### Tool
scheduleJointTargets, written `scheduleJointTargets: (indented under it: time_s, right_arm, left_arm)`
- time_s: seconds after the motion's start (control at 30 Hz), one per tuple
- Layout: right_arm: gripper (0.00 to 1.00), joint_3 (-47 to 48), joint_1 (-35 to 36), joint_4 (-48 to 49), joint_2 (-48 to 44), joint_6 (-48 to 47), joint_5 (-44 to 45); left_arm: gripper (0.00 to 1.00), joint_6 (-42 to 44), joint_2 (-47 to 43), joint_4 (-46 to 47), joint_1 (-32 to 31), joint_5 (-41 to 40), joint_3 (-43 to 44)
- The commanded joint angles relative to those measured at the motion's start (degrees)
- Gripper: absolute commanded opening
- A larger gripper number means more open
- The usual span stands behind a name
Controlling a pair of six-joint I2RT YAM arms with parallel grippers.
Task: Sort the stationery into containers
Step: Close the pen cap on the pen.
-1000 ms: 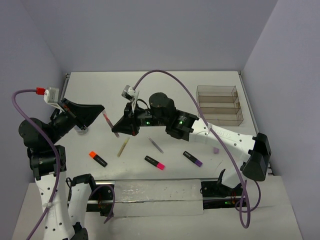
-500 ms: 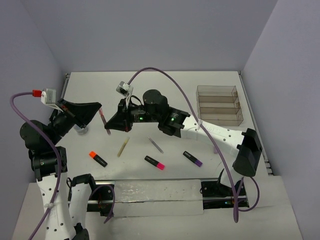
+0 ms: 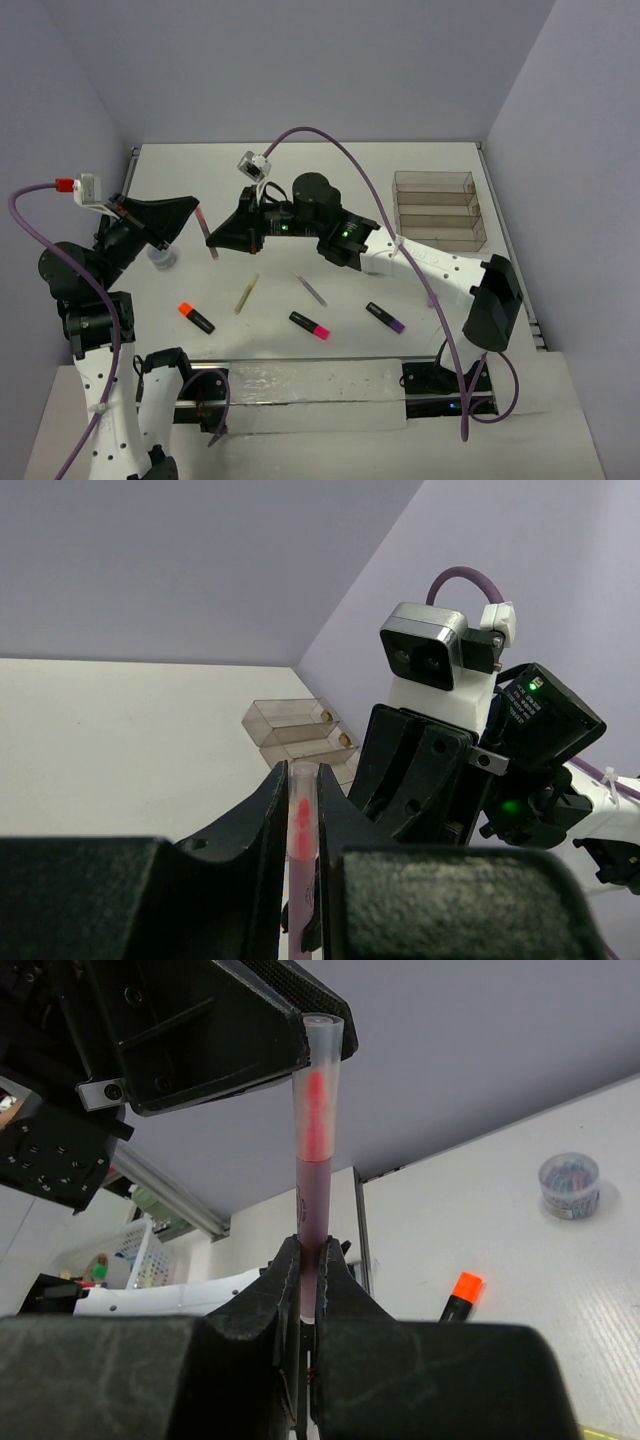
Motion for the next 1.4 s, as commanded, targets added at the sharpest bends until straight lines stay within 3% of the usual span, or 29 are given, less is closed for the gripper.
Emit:
scheduleJointTargets:
  time_s: [0.0,0.1,0.23,0.5,0.9,1.37]
  right_arm:
    - [0.0,5.2,-1.41,8.61,0.22,-0.62,1.75]
    - [0.0,8.76,-1.92,5.91,1.66,-1.11,1.1]
    - [0.0,12.61,-2.39,4.71,4.08,-1.59,0.74]
    - [0.0,17.35,-3.79,4.28,6.63,-0.82,1.59]
    - [0.0,22.28,-4.31,4.55,9.39,-0.25,1.86]
    - [0.0,26.14,-4.85,1.4,11.38,-1.97,1.44]
  left_arm:
    - [0.0,3.17,-0.21,-2.86,-0.06,3.53,-0.31]
    - [0.0,9.28,1.02,-10.84,-0.24,2.42,1.4]
    - [0.0,12.57,2.89,-14.73,-0.65,2.73,1.43]
    - [0.0,10.43,0.98,-12.16,-1.03,3.9,-1.69]
    - [0.0,13.46,1.25,-15.77,-1.34,1.35,-4.23]
    - [0.0,15.27,1.6,-16.56,-1.3,-0.21,-3.36]
